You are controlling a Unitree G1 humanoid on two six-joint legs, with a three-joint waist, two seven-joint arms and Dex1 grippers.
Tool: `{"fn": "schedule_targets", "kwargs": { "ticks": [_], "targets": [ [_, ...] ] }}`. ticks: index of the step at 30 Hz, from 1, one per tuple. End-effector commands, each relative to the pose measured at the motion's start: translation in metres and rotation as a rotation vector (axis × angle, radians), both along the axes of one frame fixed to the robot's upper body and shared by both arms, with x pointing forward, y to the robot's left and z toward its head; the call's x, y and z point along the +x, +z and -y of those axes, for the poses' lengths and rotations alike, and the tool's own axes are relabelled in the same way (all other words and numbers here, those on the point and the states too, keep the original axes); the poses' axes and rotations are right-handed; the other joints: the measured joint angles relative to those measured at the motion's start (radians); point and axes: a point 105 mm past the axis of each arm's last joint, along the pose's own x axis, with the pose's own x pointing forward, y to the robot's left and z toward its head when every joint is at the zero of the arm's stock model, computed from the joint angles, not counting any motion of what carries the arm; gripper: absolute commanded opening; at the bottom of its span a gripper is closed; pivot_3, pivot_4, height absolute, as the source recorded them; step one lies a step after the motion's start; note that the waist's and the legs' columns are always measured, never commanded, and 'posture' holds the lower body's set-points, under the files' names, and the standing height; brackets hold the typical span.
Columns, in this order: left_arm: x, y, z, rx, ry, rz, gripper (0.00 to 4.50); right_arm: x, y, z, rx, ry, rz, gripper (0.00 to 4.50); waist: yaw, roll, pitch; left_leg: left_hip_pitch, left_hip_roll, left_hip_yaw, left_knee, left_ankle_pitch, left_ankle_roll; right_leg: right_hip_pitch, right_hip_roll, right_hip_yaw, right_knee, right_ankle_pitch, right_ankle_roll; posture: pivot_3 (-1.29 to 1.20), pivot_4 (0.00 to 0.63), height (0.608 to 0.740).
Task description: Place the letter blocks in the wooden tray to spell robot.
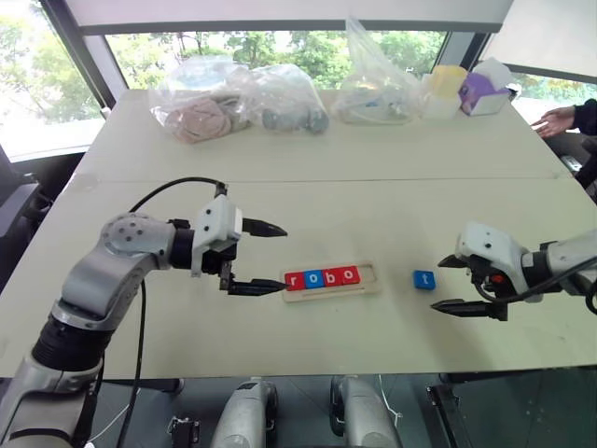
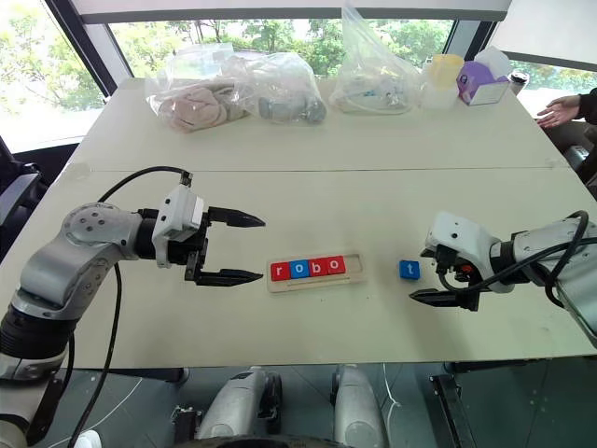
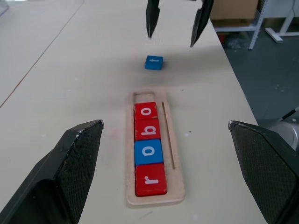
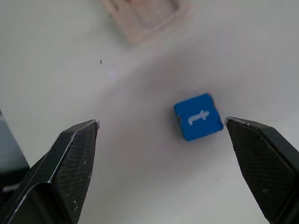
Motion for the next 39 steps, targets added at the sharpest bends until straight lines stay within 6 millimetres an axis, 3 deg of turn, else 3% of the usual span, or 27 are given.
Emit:
{"fn": "schedule_targets", "kwargs": {
  "ticks": [1,8,25,28,33,37,39],
  "targets": [
    [-0.002,0.005,0.001,-0.002,-0.01,0.035,4.5,0.018,0.001,0.005,-0.028,0.064,0.051,4.45,-0.001,0.0,0.0,0.0,0.0,0.0,0.0,0.0,0.0,0.0,0.0,0.0,0.0,0.0,0.0,0.0,0.15,0.74],
    [-0.004,0.005,-0.001,0.004,0.007,0.039,4.5,0.034,-0.014,0.009,-0.049,0.116,0.044,4.45,0.006,0.0,0.0,0.0,0.001,0.0,0.0,0.0,0.0,-0.001,0.001,0.0,0.002,0.0,0.0,0.0,0.15,0.74],
    [-0.004,0.006,-0.004,0.021,0.017,0.05,4.5,0.04,-0.026,0.011,-0.069,0.141,0.043,4.45,0.008,0.0,0.0,0.001,0.0,0.0,0.001,0.001,-0.001,0.0,0.0,0.0,0.002,0.001,0.0,0.0,0.15,0.74],
    [-0.005,0.006,-0.004,0.023,0.017,0.05,4.5,0.04,-0.025,0.008,-0.059,0.147,0.044,3.62,0.007,0.0,0.0,0.001,0.0,0.0,0.001,0.001,-0.001,0.0,0.0,0.0,0.003,0.001,0.0,0.0,0.15,0.74],
    [-0.005,0.006,-0.004,0.021,0.018,0.05,4.5,0.04,-0.025,0.01,-0.066,0.142,0.045,1.13,0.008,0.0,0.0,0.001,0.0,0.0,0.001,0.001,-0.001,0.001,0.0,0.0,0.003,0.001,0.0,0.0,0.15,0.74],
    [-0.005,0.005,-0.003,0.02,0.017,0.046,4.5,0.042,-0.016,0.008,-0.069,0.158,0.073,1.12,0.007,0.0,0.0,0.001,0.0,0.0,0.001,0.001,-0.001,0.001,0.0,0.0,0.003,0.001,0.001,0.0,0.15,0.74],
    [-0.005,0.005,-0.002,0.018,0.016,0.044,4.5,0.043,-0.003,-0.003,-0.054,0.185,0.103,1.12,0.006,0.0,0.0,0.001,0.0,0.0,0.001,0.001,-0.001,0.001,0.0,0.0,0.003,0.002,0.001,0.0,0.15,0.74]
  ]
}}
